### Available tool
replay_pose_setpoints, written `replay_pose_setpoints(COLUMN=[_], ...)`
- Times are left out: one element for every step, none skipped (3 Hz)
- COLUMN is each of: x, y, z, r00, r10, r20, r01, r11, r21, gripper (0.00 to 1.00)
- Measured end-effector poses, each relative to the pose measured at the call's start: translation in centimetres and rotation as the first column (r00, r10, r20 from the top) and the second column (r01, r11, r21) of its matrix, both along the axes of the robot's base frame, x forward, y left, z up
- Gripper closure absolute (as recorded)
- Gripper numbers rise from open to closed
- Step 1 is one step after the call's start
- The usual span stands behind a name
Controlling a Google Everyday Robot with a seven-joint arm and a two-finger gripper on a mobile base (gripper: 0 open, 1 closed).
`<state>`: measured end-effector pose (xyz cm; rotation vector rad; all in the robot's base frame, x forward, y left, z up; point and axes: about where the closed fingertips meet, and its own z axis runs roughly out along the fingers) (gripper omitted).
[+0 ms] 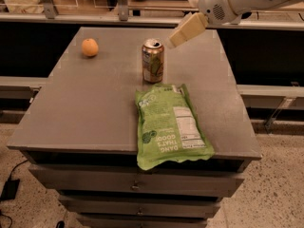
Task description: Pick orange can
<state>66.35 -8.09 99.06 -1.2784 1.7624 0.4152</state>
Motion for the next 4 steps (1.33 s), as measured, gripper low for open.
replay_pose_setpoints(x=[0.1,0.5,0.8,0.8], y=[1.2,2.8,4.5,5.4], z=[-0.6,-2.7,-5.4,-6.7], r00=[0.9986,0.9957,0.9873,0.9800], r10=[0.047,0.092,0.139,0.164], r20=[0.024,-0.013,-0.078,-0.113], r01=[-0.048,-0.090,-0.134,-0.157], r11=[0.997,0.994,0.989,0.985], r21=[0.056,0.068,0.067,0.064], gripper=[0.00,0.00,0.00,0.00])
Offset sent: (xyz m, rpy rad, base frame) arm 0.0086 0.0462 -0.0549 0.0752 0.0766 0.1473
